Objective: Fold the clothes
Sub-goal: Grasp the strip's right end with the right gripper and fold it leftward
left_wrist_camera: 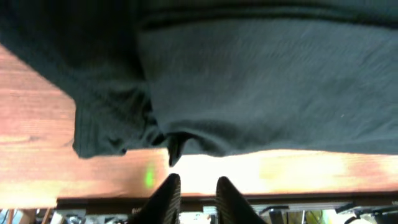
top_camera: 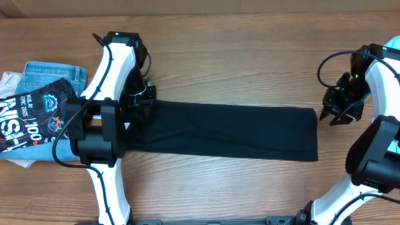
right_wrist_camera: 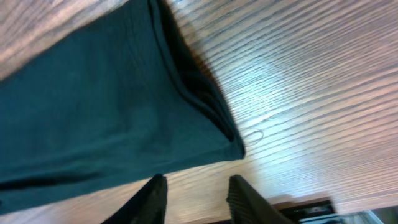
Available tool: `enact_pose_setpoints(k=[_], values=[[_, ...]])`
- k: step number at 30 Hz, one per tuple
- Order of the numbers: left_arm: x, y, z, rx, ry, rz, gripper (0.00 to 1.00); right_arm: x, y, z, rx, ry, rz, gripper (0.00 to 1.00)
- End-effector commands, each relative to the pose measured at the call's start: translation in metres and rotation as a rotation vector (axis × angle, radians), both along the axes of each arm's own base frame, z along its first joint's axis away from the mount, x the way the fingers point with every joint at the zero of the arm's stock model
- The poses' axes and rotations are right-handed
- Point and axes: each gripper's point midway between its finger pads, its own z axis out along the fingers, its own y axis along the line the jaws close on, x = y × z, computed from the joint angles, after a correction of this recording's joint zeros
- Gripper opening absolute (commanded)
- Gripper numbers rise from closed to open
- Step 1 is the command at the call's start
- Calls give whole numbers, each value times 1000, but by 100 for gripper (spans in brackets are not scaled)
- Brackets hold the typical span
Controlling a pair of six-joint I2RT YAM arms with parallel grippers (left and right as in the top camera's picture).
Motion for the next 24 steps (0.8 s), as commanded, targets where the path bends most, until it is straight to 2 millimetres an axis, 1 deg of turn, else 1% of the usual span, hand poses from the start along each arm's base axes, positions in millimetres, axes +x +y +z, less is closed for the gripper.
enact_pose_setpoints(k=[1, 4, 5, 6, 11, 15, 18, 21, 24], values=[[3, -7, 2, -30, -27, -15, 27, 0, 2, -3, 15, -4, -6, 43], [7, -9, 0, -41, -45, -11, 29, -5, 3, -15, 21, 8, -7, 66], [9, -9, 0, -43, -52, -11, 30, -7, 5, -19, 26, 12, -4, 70], [10, -9, -1, -43, -58, -9, 31, -8, 6, -24, 35, 12, -2, 73], [16, -10, -3, -43, -80, -4, 35, -12, 12, -48, 68, -5, 38, 75], [19, -10, -4, -44, -95, -6, 39, -11, 13, -65, 66, -34, 40, 81], [20, -11, -4, -45, -100, -8, 40, -12, 24, -76, 123, -59, 54, 82], [21, -12, -5, -46, -103, -11, 42, -14, 39, -86, 203, -89, 59, 82], [21, -12, -5, -46, -105, -11, 42, -18, 45, -96, 226, -98, 56, 79]])
